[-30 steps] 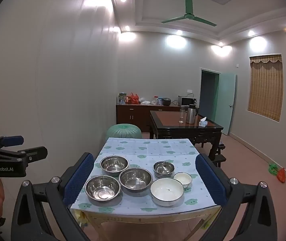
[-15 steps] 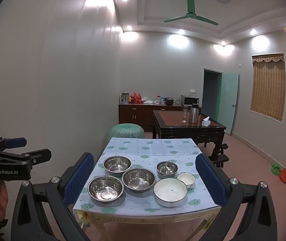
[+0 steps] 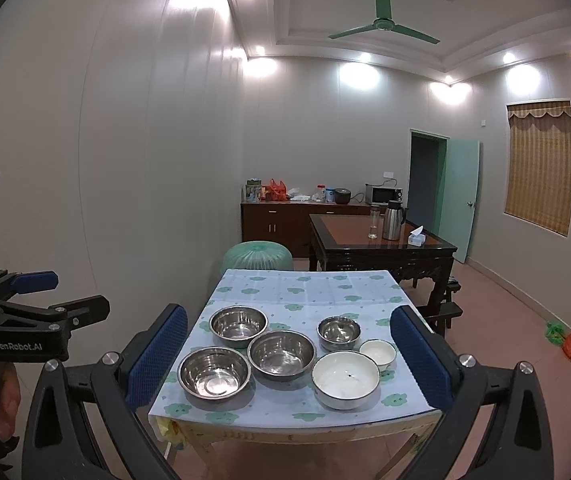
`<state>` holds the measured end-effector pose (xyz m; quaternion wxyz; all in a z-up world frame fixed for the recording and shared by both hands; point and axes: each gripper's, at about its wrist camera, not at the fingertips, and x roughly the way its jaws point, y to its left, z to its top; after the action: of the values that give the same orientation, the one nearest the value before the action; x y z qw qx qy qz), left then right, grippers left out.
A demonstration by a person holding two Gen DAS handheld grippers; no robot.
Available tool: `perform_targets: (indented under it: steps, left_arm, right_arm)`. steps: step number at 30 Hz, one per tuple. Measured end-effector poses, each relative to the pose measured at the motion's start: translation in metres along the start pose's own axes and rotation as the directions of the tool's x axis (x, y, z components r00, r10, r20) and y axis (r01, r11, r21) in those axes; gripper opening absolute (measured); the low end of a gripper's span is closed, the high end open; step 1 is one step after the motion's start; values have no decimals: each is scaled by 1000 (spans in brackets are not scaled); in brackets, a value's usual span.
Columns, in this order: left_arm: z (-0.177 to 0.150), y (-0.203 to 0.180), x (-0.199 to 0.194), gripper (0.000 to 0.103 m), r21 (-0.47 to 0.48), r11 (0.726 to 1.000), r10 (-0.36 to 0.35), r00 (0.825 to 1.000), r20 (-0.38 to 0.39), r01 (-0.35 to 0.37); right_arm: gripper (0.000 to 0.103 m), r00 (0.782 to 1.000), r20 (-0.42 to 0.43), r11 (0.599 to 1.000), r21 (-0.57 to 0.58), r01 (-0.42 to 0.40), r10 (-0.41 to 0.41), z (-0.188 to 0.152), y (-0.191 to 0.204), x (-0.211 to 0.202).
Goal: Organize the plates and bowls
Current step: 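Move both grippers toward the steel bowls on the tablecloth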
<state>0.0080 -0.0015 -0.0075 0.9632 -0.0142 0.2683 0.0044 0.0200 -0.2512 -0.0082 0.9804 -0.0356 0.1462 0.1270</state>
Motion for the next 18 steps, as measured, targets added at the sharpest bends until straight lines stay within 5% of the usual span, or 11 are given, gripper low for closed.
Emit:
perform_targets:
  steps: [18]
  left_arm:
    - [-1, 4, 10, 103, -5, 1000, 14, 1000, -10, -14]
  right_arm:
    - [102, 1000, -10, 1000, 0, -22, 22, -2, 3, 9]
